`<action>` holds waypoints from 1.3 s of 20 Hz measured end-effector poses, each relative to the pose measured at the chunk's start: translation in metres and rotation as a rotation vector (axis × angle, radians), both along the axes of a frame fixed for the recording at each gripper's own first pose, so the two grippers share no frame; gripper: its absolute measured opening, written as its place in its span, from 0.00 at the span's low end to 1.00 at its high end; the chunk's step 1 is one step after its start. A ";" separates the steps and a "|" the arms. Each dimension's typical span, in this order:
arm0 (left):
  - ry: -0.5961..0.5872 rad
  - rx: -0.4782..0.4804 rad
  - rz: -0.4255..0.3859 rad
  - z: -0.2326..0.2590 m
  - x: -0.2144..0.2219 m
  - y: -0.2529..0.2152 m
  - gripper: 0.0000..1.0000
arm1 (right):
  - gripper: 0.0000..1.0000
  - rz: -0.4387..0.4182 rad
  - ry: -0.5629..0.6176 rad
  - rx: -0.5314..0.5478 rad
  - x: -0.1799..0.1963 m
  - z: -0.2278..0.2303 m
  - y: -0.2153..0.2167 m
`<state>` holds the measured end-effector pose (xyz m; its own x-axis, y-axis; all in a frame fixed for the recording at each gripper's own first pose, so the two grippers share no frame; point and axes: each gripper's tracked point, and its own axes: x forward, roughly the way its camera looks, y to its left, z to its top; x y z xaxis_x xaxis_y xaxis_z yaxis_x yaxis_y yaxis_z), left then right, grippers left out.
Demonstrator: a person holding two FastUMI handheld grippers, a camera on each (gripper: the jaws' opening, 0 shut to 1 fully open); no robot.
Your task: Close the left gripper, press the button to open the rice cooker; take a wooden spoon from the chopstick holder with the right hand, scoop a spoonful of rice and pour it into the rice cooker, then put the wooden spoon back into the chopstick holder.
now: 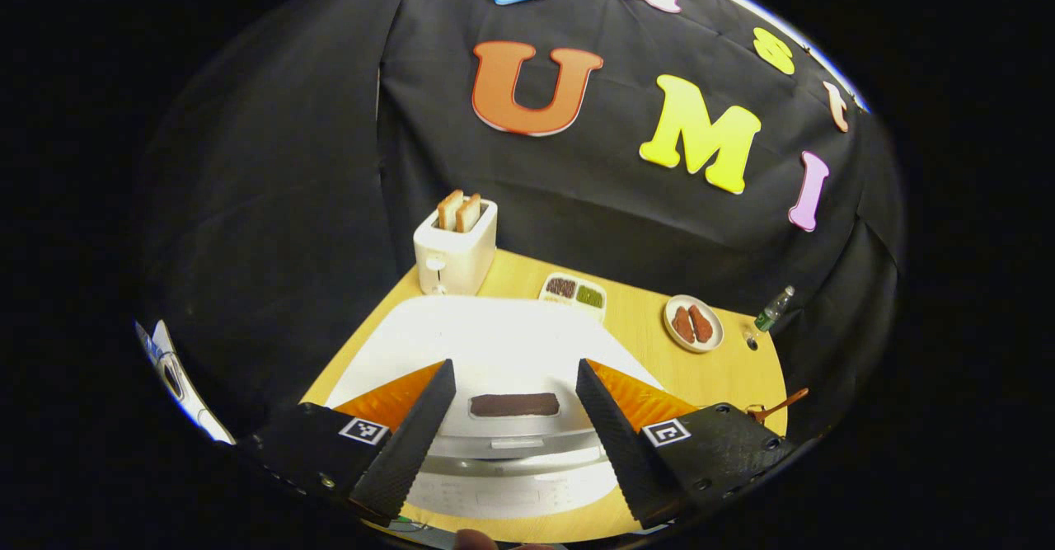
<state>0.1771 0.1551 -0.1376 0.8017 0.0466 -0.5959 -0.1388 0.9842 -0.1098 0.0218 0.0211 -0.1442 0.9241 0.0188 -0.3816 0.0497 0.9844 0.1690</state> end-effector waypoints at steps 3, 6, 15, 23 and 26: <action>0.063 -0.006 -0.001 -0.025 -0.019 -0.002 0.97 | 1.00 0.013 0.012 0.004 -0.002 0.000 0.005; 0.112 0.008 0.001 -0.043 -0.025 0.000 0.97 | 1.00 0.020 0.016 0.002 -0.003 -0.001 0.007; 0.260 0.026 0.069 -0.080 -0.039 0.000 0.96 | 1.00 0.047 0.039 0.055 -0.002 -0.013 0.019; 0.140 0.112 0.054 -0.079 -0.037 -0.002 0.96 | 1.00 0.067 0.019 0.064 0.008 -0.010 0.005; 0.094 0.119 0.105 -0.075 -0.028 -0.001 0.95 | 1.00 0.066 -0.007 0.044 0.022 0.000 -0.013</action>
